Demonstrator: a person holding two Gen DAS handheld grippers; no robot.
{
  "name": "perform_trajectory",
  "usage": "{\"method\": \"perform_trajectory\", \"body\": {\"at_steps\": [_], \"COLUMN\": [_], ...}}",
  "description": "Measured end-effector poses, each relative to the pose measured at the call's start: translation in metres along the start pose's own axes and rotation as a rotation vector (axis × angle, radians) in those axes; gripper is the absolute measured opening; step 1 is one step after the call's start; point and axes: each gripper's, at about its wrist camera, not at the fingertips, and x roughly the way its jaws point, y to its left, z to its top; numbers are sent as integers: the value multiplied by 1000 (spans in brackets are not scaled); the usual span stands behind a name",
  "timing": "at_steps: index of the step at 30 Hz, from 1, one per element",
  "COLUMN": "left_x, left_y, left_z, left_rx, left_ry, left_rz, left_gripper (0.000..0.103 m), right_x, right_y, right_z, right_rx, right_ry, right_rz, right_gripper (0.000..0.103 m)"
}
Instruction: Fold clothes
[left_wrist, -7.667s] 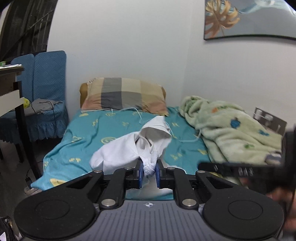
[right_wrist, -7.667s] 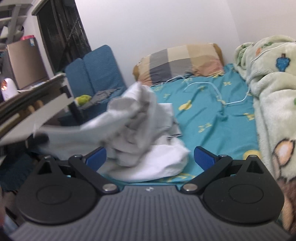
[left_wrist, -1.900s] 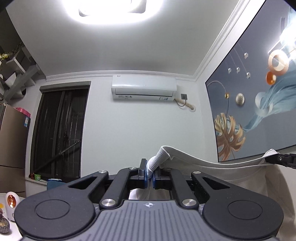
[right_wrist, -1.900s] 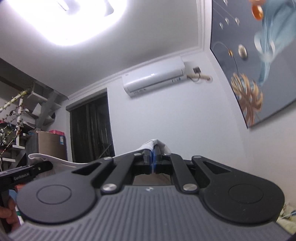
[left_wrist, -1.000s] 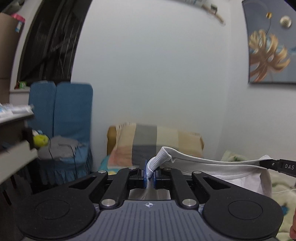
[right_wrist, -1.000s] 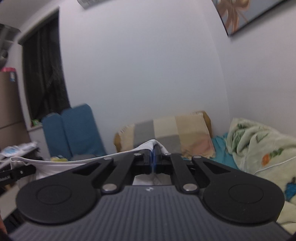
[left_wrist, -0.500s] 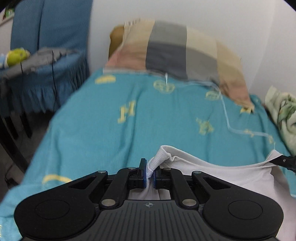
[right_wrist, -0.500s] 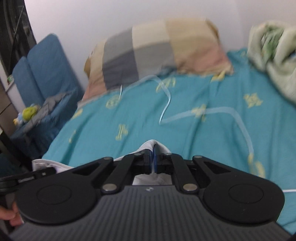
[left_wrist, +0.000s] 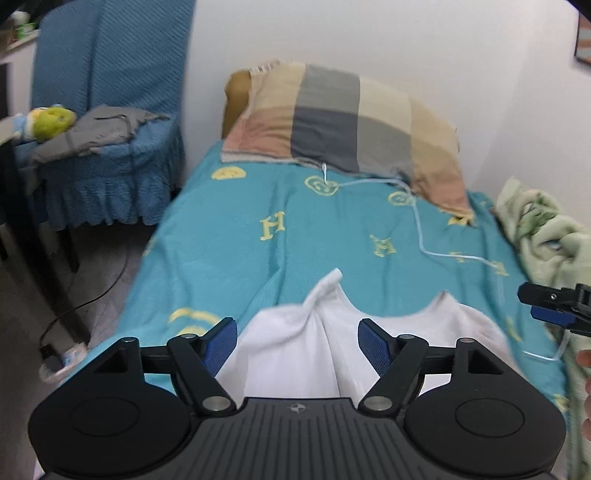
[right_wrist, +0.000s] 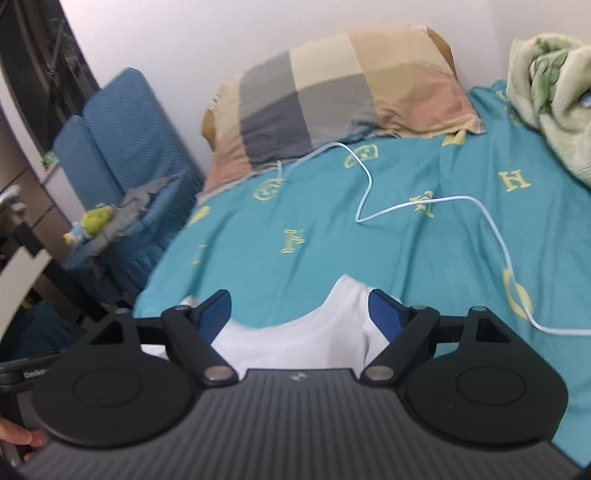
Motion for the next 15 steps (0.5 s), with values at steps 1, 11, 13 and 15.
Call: {"method": "perform_trajectory", "body": {"at_steps": [1, 11, 13, 15], "left_x": [-20, -229, -258, -277], "left_y": [4, 10, 14, 23], "left_z": [-6, -102, -126, -147], "left_rx": [-13, -166, -208, -263], "left_ry": [-6, -58, -49, -41], "left_rz": [-5, -11, -15, -34], "left_gripper": [75, 75, 76, 76], "right_x": [-19, -206, -238, -261], "right_y": [2, 26, 28, 26], "right_z": [-7, -77, -93, -113], "right_rx": [-1, -7, -4, 10], "right_ry": [-8, -92, -103, -102], "right_rz": [2, 26, 28, 26], "right_gripper": [83, 83, 83, 83]}}
